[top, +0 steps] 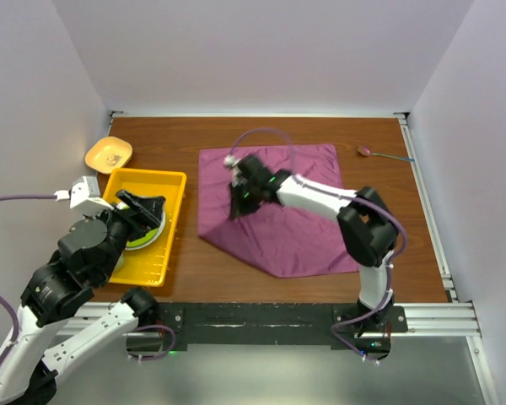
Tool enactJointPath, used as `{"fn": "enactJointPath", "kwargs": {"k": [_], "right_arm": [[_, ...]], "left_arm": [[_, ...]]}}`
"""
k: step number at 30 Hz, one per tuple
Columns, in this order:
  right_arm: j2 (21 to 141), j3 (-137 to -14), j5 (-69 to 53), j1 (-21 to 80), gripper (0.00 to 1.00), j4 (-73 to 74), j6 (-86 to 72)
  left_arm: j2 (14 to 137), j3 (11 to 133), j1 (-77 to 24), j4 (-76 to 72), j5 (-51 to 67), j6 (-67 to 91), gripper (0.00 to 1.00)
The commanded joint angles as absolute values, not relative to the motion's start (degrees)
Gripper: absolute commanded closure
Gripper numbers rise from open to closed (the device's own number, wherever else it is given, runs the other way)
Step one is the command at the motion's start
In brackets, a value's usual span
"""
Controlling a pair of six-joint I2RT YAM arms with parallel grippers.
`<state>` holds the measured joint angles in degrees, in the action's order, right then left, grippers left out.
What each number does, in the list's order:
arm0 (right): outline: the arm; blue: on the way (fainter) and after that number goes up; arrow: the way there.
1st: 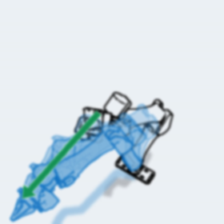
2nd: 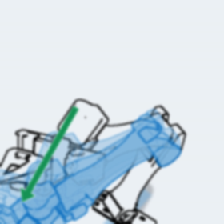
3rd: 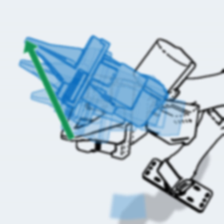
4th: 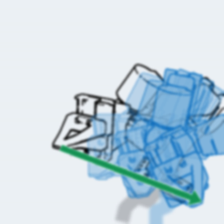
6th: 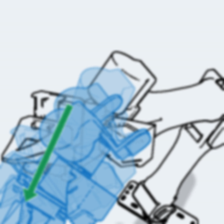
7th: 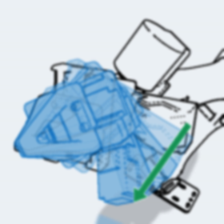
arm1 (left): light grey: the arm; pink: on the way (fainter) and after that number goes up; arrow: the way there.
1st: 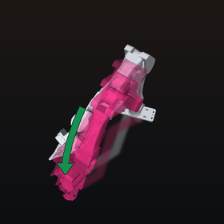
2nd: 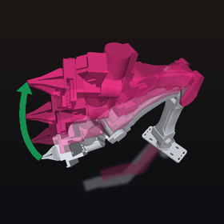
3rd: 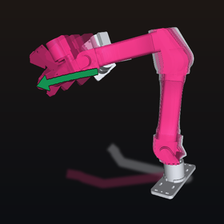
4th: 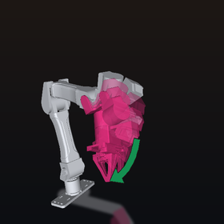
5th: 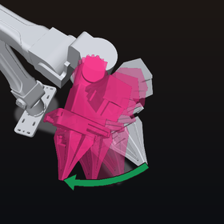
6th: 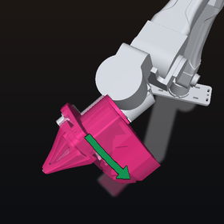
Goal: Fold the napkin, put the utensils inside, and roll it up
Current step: Fold the napkin
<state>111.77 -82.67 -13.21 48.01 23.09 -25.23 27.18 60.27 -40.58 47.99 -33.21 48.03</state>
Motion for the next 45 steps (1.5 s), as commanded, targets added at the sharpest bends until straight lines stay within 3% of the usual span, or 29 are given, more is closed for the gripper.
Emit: {"fn": "enactJointPath", "kwargs": {"k": [1, 6, 15, 45], "right_arm": [[110.2, -82.8, -25.4, 33.4, 1.0, 21.4, -24.3], [115.5, -86.3, -29.9, 19.3, 1.0, 22.3, -22.5], [122.6, -95.0, -32.1, 6.6, 1.0, 23.5, -21.4], [133.2, -112.8, -34.0, -5.0, 1.0, 23.0, -24.7]], "left_arm": [[30.0, 58.3, -40.5, 42.0, -33.1, 45.2, 0.21], [33.2, 56.5, -40.5, 37.4, -32.3, 42.3, 0.21], [41.6, 55.4, -40.5, 31.2, -27.8, 40.1, 0.2], [50.4, 54.9, -40.5, 23.4, -22.6, 40.1, 0.2]]}}
